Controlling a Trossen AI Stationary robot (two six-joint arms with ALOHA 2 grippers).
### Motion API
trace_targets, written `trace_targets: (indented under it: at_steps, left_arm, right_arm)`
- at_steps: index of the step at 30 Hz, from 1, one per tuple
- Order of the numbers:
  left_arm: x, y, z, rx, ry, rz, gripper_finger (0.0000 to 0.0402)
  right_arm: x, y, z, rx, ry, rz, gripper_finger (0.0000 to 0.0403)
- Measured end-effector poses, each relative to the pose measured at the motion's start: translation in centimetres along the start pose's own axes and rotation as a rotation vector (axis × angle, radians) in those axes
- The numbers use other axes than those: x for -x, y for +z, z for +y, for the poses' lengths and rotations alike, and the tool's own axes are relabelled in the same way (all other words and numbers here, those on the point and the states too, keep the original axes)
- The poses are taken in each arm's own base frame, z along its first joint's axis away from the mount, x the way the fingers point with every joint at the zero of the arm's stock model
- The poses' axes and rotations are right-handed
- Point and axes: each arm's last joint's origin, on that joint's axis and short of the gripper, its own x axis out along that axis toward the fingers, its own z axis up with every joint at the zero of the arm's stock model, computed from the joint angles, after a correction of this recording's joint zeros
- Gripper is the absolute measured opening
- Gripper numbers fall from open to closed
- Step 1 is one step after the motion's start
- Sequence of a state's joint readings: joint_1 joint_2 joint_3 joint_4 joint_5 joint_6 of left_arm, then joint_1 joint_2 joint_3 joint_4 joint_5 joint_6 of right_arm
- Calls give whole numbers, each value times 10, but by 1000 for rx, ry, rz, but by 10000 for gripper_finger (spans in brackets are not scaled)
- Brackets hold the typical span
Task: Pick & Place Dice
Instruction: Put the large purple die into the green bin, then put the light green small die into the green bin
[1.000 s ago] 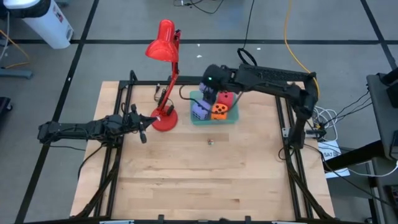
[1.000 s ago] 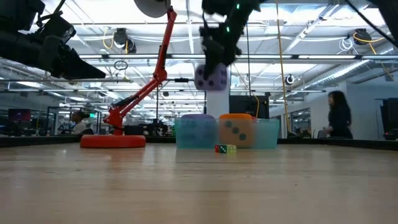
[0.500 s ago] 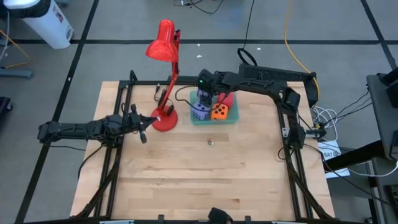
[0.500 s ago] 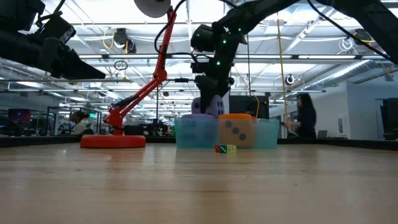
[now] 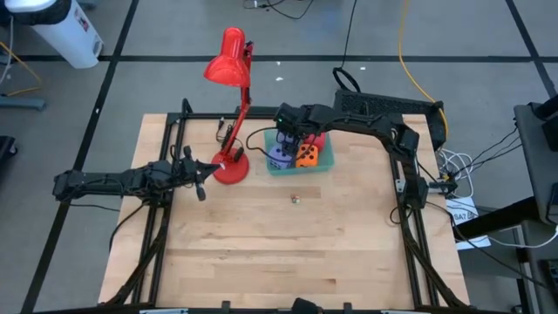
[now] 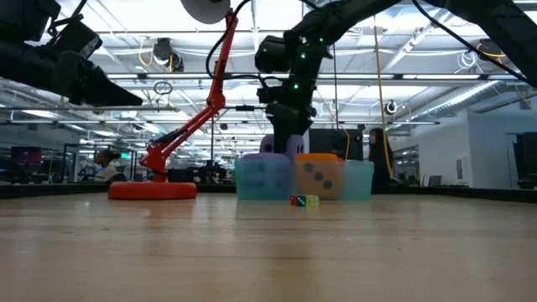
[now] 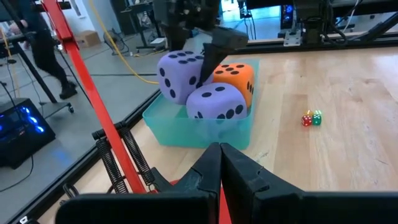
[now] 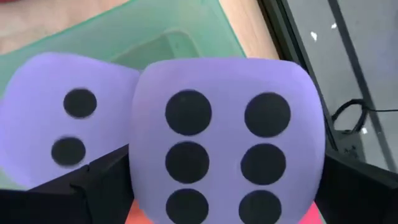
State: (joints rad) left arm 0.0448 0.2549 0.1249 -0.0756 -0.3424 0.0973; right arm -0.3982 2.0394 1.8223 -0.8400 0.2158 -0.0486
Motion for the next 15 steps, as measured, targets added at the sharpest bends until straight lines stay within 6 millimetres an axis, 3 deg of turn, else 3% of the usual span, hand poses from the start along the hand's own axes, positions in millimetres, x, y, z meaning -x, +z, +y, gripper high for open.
trace_targets:
  at_steps: [5,9,15]
  left_arm:
    - [0,0,0,0,0,2,21]
    - [0,0,0,-3,0,1,21]
    - [0,0,0,-3,4,1,21]
  right_arm:
    - [25,4,5,79,-64,-68,398]
    - [49,5,2,63,-43,-133,399]
    - [70,3,-1,36,-87,-164,399]
